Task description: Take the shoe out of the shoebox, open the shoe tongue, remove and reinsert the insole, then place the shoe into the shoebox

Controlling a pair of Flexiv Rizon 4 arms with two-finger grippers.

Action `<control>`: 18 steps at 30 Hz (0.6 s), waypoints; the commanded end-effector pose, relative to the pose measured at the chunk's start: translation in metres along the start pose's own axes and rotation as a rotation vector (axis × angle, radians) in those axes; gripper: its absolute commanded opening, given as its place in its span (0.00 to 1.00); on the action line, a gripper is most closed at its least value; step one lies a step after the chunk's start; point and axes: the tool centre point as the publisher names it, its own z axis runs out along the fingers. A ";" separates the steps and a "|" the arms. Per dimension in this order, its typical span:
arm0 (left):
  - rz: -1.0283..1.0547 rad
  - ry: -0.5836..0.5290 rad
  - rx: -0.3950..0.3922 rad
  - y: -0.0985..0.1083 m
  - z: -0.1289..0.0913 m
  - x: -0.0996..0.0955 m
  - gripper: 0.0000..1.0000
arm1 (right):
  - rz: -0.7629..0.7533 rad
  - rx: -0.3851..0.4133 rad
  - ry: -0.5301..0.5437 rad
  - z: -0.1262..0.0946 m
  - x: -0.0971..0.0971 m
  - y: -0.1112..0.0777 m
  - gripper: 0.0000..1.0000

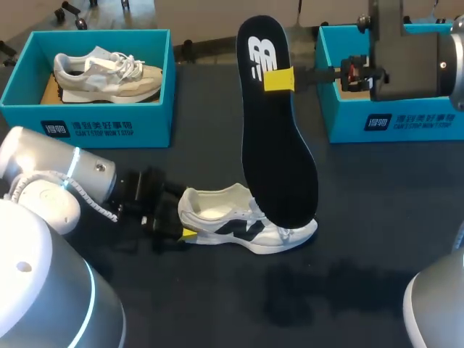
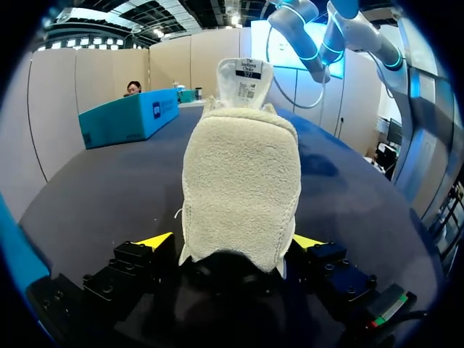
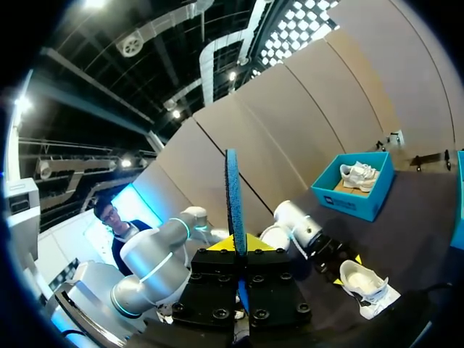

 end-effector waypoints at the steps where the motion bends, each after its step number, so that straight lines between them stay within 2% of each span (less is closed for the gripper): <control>1: 0.016 0.009 -0.074 -0.006 -0.009 -0.003 1.00 | 0.001 -0.001 0.000 0.004 -0.001 0.001 0.00; 3: 0.032 0.015 -0.119 -0.007 -0.013 -0.005 1.00 | 0.001 -0.001 0.000 0.004 -0.001 0.001 0.00; 4: 0.045 0.010 -0.166 -0.007 -0.016 -0.005 1.00 | 0.001 -0.001 0.000 0.004 -0.001 0.001 0.00; 7: 0.058 0.013 -0.215 -0.007 -0.021 -0.008 1.00 | 0.001 -0.001 0.000 0.004 -0.001 0.001 0.00; 14: 0.069 0.013 -0.280 -0.006 -0.031 -0.012 1.00 | 0.001 -0.001 0.000 0.004 -0.001 0.001 0.00; 18: 0.101 0.029 -0.345 -0.006 -0.036 -0.012 1.00 | 0.001 -0.001 0.000 0.004 -0.001 0.001 0.00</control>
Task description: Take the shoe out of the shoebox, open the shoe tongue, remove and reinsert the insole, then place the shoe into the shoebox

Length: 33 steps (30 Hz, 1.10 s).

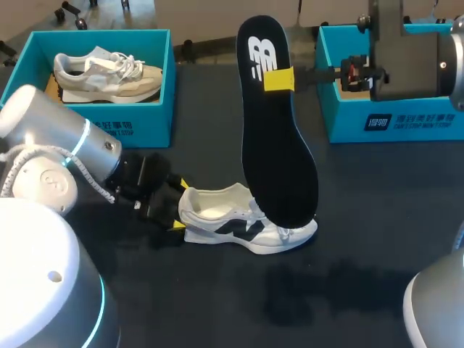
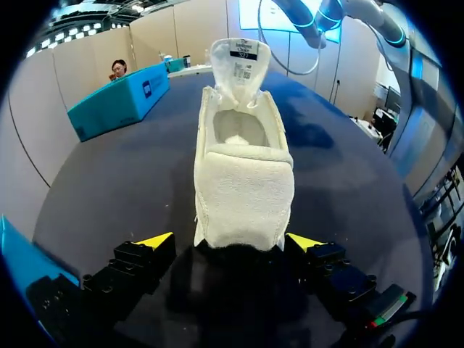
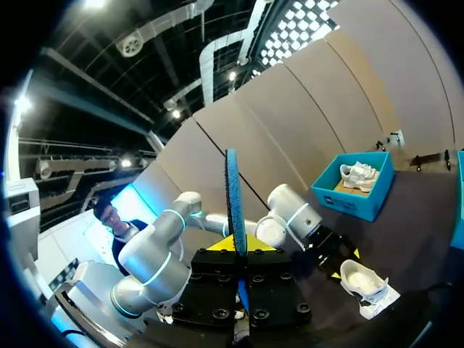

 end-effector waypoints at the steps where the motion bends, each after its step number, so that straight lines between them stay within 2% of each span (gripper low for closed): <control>1: 0.025 0.008 -0.104 -0.003 -0.009 -0.002 1.00 | 0.001 -0.001 0.000 0.004 -0.001 0.001 0.00; 17: 0.055 -0.003 -0.124 -0.005 -0.016 -0.003 1.00 | 0.001 -0.001 0.000 0.004 -0.001 0.001 0.00; 20: 0.068 -0.007 -0.162 -0.007 -0.023 -0.007 1.00 | 0.001 -0.001 0.000 0.004 -0.001 0.001 0.00; 21: 0.076 -0.015 -0.206 -0.008 -0.025 -0.007 1.00 | 0.001 -0.001 0.000 0.004 -0.001 0.001 0.00; 23: 0.084 -0.024 -0.228 -0.011 -0.030 -0.007 1.00 | 0.001 -0.001 0.000 0.004 -0.001 0.001 0.00; 24: 0.088 -0.037 -0.267 -0.013 -0.032 -0.007 1.00 | 0.001 -0.001 0.000 0.004 -0.001 0.001 0.00; 26: 0.089 -0.025 -0.270 -0.015 -0.036 -0.006 1.00 | 0.001 -0.001 0.000 0.004 -0.001 0.001 0.00; 33: 0.058 -0.009 -0.377 -0.026 -0.039 -0.003 1.00 | 0.001 -0.001 0.000 0.004 -0.001 0.001 0.00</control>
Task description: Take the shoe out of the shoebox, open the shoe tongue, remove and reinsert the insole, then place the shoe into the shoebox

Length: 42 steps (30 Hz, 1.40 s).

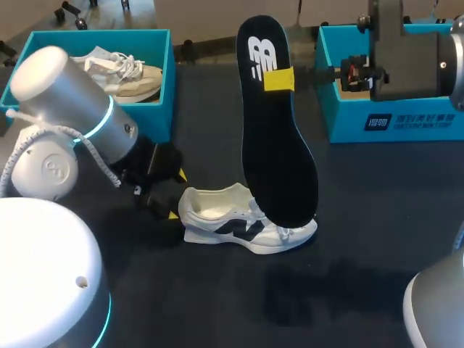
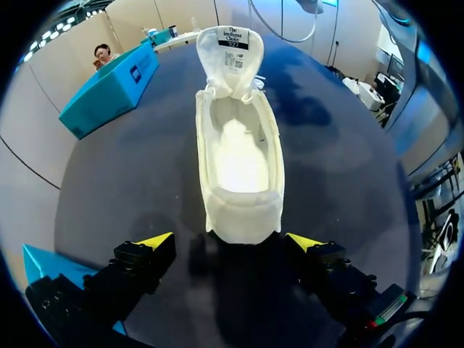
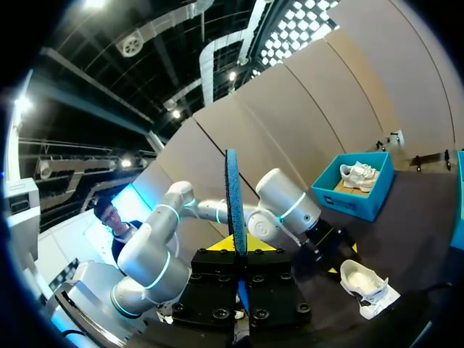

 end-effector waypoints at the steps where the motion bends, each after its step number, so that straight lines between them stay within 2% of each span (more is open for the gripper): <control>1: -0.006 0.016 -0.126 -0.010 -0.006 0.000 1.00 | 0.001 -0.001 0.000 0.004 -0.001 0.001 0.00; 5: -0.015 0.046 -0.184 -0.015 -0.005 0.002 1.00 | 0.001 -0.001 0.000 0.004 -0.001 0.001 0.00; 7: -0.041 0.050 -0.249 -0.017 -0.004 0.001 1.00 | 0.001 -0.001 0.000 0.004 -0.001 0.001 0.00; 15: -0.041 0.048 -0.329 -0.021 -0.003 -0.002 1.00 | 0.001 -0.001 0.000 0.004 -0.001 0.001 0.00; 23: -0.008 0.028 -0.358 -0.030 -0.005 0.000 1.00 | 0.001 -0.001 0.000 0.004 -0.001 0.001 0.00; 42: 0.025 0.017 -0.357 -0.043 -0.009 0.004 1.00 | 0.001 -0.001 0.000 0.004 -0.001 0.001 0.00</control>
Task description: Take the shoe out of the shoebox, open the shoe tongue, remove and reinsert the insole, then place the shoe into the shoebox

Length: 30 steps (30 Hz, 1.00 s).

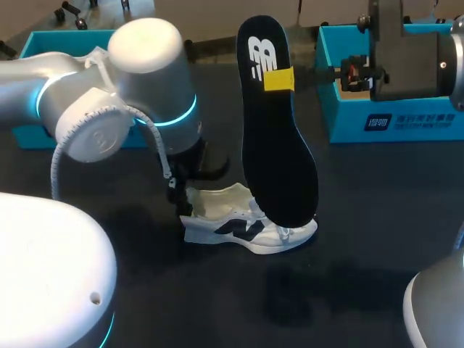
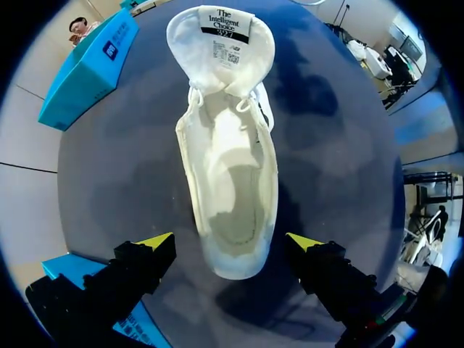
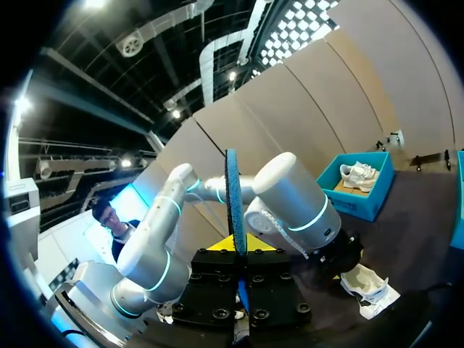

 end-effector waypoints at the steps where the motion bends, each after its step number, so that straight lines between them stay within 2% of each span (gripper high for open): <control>1: -0.001 -0.002 -0.004 -0.001 0.000 0.000 1.00 | 0.001 -0.001 0.000 0.004 -0.001 0.001 0.00; 15: -0.005 0.008 0.008 -0.002 0.000 -0.001 1.00 | 0.001 -0.001 0.000 0.004 -0.001 0.001 0.00; 20: -0.016 0.065 0.067 -0.012 -0.013 -0.005 1.00 | 0.001 -0.001 0.000 0.004 -0.001 0.001 0.00; 23: -0.027 0.052 0.101 -0.019 -0.019 -0.009 1.00 | 0.001 -0.001 0.000 0.004 -0.001 0.001 0.00; 30: -0.029 0.063 0.120 -0.044 -0.011 -0.022 1.00 | 0.001 -0.001 0.000 0.004 -0.001 0.001 0.00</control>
